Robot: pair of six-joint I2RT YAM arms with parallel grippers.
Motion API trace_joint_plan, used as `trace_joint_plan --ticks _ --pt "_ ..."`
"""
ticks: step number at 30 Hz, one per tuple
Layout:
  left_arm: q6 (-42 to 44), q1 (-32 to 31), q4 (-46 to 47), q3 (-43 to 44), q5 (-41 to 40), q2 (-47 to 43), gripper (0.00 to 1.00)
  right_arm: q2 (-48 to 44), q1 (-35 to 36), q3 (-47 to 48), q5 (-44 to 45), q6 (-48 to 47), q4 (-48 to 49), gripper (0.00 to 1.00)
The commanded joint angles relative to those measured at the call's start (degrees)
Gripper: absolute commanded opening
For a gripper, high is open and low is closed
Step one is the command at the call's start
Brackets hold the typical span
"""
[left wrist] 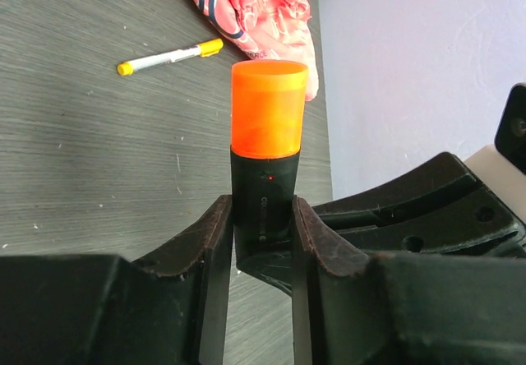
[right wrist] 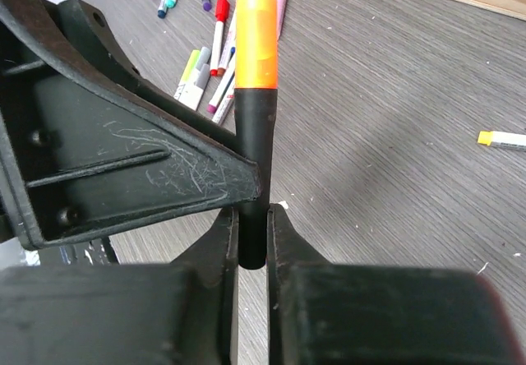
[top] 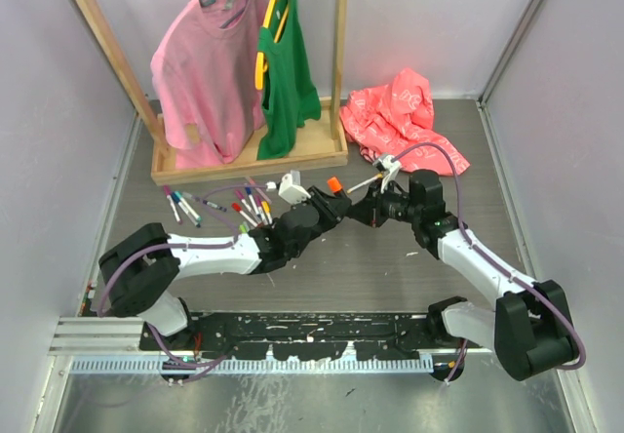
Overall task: Open the pen caps
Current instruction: Pick up the pen from the center of the board, then open the pen cap from the pen.
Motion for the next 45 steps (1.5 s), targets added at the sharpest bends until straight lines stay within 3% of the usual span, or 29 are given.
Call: trace_joint_plan --ticks 1,3,5,6,12,18,21,28,31,45 --pt "-0.9 -0.7 0.8 0.4 -1.5 -2.5 0.42 -0.6 0.0 3.1 -0.6 0.5 1.5 0.01" --pt "-1.0 -0.7 0.0 -0.5 -2.6 -4.3 0.64 -0.7 -0.4 3.5 -1.3 0.7 1.1 0.01" --pt "-0.6 -0.6 -2.3 -1.3 -4.3 -6.8 0.96 -1.0 -1.1 3.8 -2.0 0.8 0.8 0.01" --pt "0.2 -0.5 -3.4 -1.6 -5.3 -8.5 0.99 -1.2 -1.6 4.0 -2.5 0.8 0.6 0.01" --pt "7.9 1.9 -10.9 -4.9 -4.4 -21.7 0.98 -1.6 -2.8 5.0 -6.2 -1.0 -1.3 0.01" --pt "18.0 8.0 -9.6 -11.2 13.0 -35.8 0.98 -1.8 -3.6 7.8 -9.8 -8.1 -7.9 0.01" --pt "18.5 8.5 -14.8 -8.9 15.9 -40.8 0.98 -1.8 -4.1 8.4 -10.4 -9.7 -9.3 0.01" --pt "6.1 8.4 -40.9 11.7 9.5 -36.0 0.98 -1.9 -6.6 8.6 -12.3 -10.2 -10.5 0.01" --pt "1.9 8.4 -47.7 17.5 8.7 -32.4 0.98 -1.3 -8.0 8.9 -13.3 -10.2 -11.0 0.01" --pt "4.4 8.3 -46.1 22.6 11.2 -29.9 0.98 0.6 -10.2 9.7 -14.7 -11.0 -12.4 0.01"
